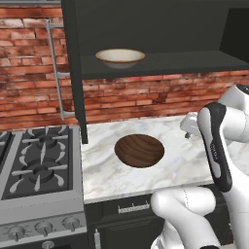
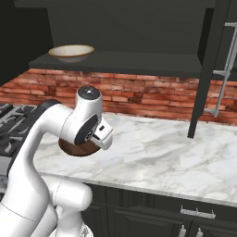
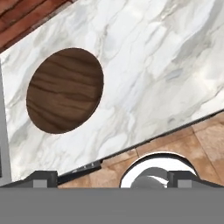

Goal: Open the cabinet. Pick the bowls from the counter and place them in the cabinet. Then close the cabinet.

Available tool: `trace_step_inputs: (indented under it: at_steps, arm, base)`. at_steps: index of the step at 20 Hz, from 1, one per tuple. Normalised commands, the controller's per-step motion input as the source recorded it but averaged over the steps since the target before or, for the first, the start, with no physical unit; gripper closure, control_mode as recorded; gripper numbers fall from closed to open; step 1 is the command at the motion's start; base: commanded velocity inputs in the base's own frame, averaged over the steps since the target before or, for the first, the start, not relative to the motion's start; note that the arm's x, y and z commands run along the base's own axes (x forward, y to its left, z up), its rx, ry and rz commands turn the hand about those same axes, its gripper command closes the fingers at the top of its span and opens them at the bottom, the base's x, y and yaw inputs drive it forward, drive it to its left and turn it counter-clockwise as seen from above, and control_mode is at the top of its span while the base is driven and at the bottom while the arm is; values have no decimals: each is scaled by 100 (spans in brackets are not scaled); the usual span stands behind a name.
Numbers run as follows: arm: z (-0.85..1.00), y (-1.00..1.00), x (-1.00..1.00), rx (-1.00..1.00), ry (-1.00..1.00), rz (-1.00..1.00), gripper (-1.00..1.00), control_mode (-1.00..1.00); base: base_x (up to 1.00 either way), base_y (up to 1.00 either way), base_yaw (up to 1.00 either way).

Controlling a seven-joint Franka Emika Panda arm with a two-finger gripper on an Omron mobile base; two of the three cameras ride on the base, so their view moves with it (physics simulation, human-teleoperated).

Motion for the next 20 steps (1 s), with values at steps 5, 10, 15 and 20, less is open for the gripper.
trace_step_inputs:
  at_steps: [5,10,15,20]
  arm:
    - [-32,0,1,0,6,6,-100,-100]
    - [-25,4,16,-1,6,1,-100,-100]
    - [-22,7,26,-1,7,0,-100,-100]
    - [-24,3,34,0,9,2,-100,-100]
  base:
    - [0,0,0]
    - [0,0,0]
    - [0,0,0]
    - [0,0,0]
